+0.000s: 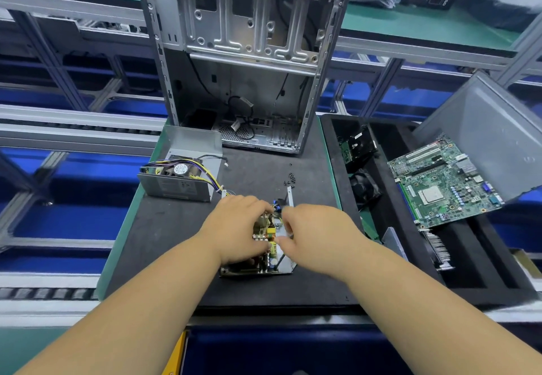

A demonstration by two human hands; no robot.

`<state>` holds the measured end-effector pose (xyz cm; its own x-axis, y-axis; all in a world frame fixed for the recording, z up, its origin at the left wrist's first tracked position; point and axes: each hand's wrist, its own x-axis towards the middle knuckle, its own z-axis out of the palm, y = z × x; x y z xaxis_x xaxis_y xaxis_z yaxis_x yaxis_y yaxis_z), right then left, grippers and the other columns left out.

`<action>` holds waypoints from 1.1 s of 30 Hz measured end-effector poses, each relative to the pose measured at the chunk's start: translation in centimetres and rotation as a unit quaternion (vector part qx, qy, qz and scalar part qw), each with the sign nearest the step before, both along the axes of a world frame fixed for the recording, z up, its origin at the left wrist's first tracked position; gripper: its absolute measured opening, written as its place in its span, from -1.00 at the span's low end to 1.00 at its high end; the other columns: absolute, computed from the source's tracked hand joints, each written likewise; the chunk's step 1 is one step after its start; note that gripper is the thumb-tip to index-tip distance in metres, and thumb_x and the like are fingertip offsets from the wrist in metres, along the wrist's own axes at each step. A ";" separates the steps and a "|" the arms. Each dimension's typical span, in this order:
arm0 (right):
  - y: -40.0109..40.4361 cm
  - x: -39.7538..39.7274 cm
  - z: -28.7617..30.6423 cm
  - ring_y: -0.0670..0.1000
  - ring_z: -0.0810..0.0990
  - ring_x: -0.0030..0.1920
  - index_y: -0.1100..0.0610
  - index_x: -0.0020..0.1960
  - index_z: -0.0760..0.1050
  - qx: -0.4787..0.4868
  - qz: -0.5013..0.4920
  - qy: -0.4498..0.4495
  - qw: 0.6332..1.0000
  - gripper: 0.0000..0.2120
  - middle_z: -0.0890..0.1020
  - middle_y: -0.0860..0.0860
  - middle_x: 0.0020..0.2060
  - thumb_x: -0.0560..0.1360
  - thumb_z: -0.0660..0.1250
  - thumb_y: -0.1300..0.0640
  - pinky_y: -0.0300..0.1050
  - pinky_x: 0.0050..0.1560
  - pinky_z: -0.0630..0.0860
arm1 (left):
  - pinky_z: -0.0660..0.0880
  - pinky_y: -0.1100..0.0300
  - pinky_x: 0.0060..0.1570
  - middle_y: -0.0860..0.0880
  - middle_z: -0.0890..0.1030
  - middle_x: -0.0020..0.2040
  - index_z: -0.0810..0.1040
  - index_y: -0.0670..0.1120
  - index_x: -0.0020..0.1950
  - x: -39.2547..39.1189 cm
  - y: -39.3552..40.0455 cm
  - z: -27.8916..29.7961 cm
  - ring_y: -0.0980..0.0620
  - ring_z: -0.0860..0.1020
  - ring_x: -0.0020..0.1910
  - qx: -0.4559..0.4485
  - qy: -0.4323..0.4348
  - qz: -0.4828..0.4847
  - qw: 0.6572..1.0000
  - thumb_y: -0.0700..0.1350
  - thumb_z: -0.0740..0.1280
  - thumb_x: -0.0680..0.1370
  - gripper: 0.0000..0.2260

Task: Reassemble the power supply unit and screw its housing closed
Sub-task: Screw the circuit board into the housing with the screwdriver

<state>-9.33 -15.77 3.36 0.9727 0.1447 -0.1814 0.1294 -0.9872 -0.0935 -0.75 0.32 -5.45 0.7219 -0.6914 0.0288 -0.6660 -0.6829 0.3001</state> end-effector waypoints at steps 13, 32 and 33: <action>0.9 1.1 0.2 0.07 0.42 -0.24 0.04 -0.14 0.36 -0.120 -0.032 0.025 0.992 -0.65 0.33 -0.06 -0.35 0.61 0.10 -0.22 -0.17 -0.42 0.18 | 0.21 0.12 0.29 0.15 0.52 0.20 0.43 0.15 0.34 -0.1 0.1 -0.3 0.05 0.45 0.22 -0.003 0.009 0.007 1.000 0.23 0.36 0.38 -0.45; 0.0 0.2 0.1 0.03 0.33 -0.22 0.00 -0.03 0.26 0.012 0.009 -0.003 1.000 -0.84 0.35 -0.05 -0.13 0.57 0.18 -0.06 -0.09 -0.34 0.17 | 0.21 0.15 0.25 0.17 0.52 0.12 0.44 0.19 0.29 0.0 0.1 -0.2 0.08 0.45 0.17 -0.006 0.020 0.011 1.000 0.24 0.36 0.37 -0.50; 0.0 0.1 0.2 0.02 0.33 -0.23 0.03 0.00 0.28 0.043 0.013 0.008 0.999 -0.86 0.38 -0.04 -0.08 0.54 0.20 0.01 -0.10 -0.36 0.16 | 0.22 0.15 0.24 0.17 0.52 0.11 0.44 0.20 0.28 0.0 0.2 -0.2 0.08 0.45 0.16 -0.007 0.020 0.011 1.000 0.24 0.36 0.36 -0.50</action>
